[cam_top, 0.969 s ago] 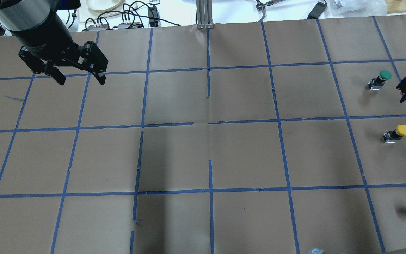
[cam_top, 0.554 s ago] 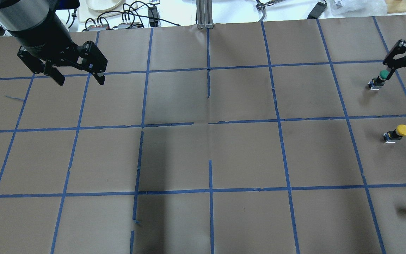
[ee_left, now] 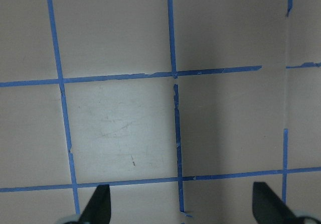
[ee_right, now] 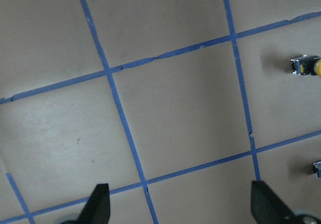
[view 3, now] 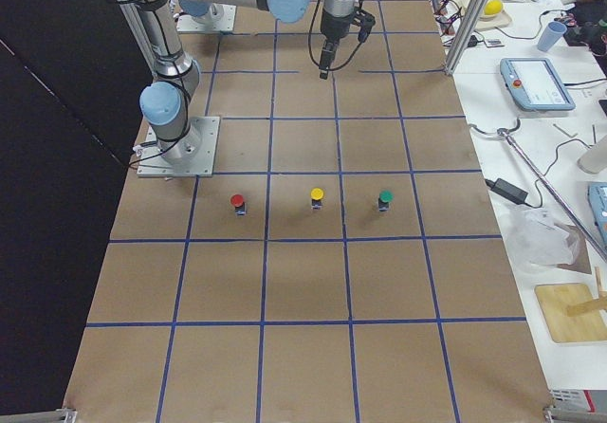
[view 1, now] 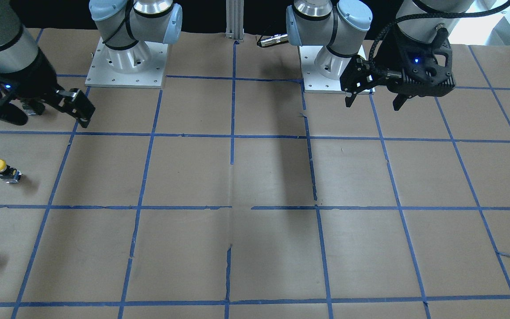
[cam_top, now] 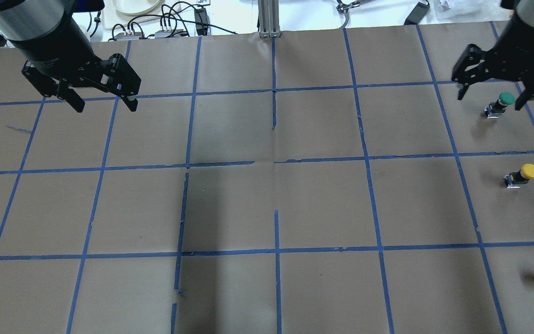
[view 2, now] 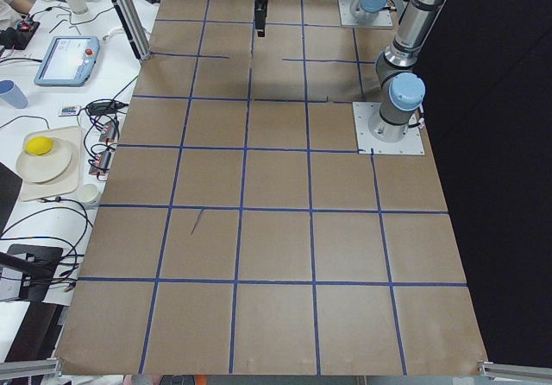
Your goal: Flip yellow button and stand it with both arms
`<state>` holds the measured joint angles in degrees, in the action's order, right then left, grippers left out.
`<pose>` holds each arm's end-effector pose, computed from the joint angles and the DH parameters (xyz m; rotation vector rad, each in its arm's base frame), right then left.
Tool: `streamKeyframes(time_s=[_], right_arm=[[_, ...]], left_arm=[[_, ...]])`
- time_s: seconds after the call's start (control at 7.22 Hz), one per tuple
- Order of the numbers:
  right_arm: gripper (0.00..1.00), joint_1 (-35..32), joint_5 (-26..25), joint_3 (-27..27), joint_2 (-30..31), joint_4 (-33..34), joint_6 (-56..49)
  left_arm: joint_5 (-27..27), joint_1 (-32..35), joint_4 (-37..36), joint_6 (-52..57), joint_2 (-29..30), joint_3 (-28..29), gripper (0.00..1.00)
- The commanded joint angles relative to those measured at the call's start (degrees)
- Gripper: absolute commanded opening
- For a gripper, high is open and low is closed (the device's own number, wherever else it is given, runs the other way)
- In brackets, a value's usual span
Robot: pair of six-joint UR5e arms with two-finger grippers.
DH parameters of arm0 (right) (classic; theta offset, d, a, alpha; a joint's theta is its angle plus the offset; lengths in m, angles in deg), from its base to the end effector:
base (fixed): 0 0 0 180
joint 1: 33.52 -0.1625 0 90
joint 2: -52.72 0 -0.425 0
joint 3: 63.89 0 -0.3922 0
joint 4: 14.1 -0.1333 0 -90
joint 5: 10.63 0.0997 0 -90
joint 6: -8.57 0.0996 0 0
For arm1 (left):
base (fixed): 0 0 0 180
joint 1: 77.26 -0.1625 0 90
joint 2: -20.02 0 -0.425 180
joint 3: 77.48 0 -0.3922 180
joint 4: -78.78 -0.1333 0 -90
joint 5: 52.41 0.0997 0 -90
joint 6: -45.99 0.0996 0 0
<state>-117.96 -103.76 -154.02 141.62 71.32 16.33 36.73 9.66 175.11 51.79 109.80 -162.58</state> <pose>0.0798 -0.4995 0.4700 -0.3531 -3.0609 -0.1547 -0.1085 -0.4931 0.5208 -0.0739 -3.1240 -0.0311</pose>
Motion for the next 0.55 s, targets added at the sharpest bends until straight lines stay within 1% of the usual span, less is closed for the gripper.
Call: streamKeyframes(time_s=[0.0, 0.14, 0.28, 0.42], right_arm=[[1.00, -2.13, 8.44, -0.13, 3.18, -2.28, -4.04], [1.00, -2.13, 7.19, -1.00, 4.16, -3.50, -4.94], [1.00, -2.13, 6.13, -2.66, 4.95, -3.43, -4.78], [1.00, -2.13, 6.12, -3.81, 5.65, -2.82, -4.08]], left_arm=[[0.07, 0.00, 0.00, 0.00, -0.21, -0.25, 1.00], [-0.02, 0.00, 0.00, 0.00, -0.12, -0.16, 1.00], [0.07, 0.00, -0.09, 0.00, -0.12, -0.16, 1.00], [-0.02, 0.00, -0.09, 0.00, -0.04, 0.01, 1.00]])
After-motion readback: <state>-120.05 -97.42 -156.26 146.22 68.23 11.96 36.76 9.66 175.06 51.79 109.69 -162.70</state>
